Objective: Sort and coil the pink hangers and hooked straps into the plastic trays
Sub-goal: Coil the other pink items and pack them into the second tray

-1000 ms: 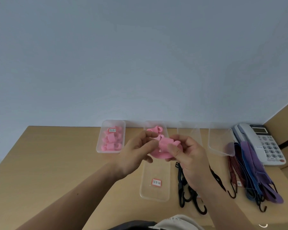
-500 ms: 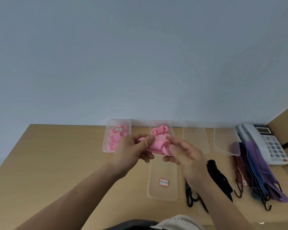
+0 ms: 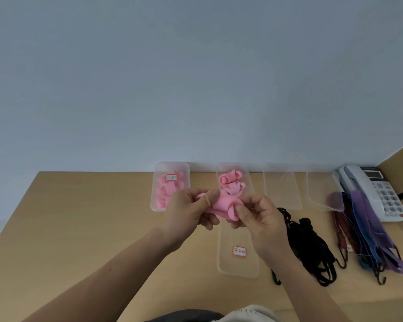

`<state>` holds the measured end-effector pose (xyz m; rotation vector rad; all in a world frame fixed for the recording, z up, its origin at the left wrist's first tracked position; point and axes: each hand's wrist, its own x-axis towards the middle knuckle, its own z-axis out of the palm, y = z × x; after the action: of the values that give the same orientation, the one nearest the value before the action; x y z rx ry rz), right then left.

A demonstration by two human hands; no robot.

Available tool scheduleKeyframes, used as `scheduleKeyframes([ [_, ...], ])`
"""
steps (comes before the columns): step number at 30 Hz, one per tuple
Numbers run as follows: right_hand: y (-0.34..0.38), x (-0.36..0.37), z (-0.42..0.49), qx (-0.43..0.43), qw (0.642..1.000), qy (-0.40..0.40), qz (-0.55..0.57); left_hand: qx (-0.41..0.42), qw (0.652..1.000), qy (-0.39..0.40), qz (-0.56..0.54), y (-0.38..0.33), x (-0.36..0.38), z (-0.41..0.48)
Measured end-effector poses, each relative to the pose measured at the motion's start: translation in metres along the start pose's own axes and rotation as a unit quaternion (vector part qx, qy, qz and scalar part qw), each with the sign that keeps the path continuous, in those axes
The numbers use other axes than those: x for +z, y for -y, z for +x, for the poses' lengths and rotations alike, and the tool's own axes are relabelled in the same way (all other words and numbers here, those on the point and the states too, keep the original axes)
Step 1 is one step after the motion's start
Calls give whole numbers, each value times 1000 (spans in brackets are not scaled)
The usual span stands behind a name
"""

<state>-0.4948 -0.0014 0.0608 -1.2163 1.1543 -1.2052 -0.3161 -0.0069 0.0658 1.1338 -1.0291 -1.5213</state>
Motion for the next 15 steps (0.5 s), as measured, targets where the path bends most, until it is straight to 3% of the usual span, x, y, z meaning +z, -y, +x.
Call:
scheduleKeyframes([
  [3, -6, -6, 1, -12, 996, 10, -90, -12, 1000, 6, 6, 9, 1, 7],
  [6, -11, -21, 9, -46, 975, 71, -205, -40, 999, -4, 29, 18, 6, 18],
  [10, -21, -36, 32, -158, 883, 148, -415, -80, 996, -18, 48, 30, 15, 40],
  [15, -40, -58, 68, -293, 818, 91, -487, -104, 993, -22, 46, 42, 37, 71],
])
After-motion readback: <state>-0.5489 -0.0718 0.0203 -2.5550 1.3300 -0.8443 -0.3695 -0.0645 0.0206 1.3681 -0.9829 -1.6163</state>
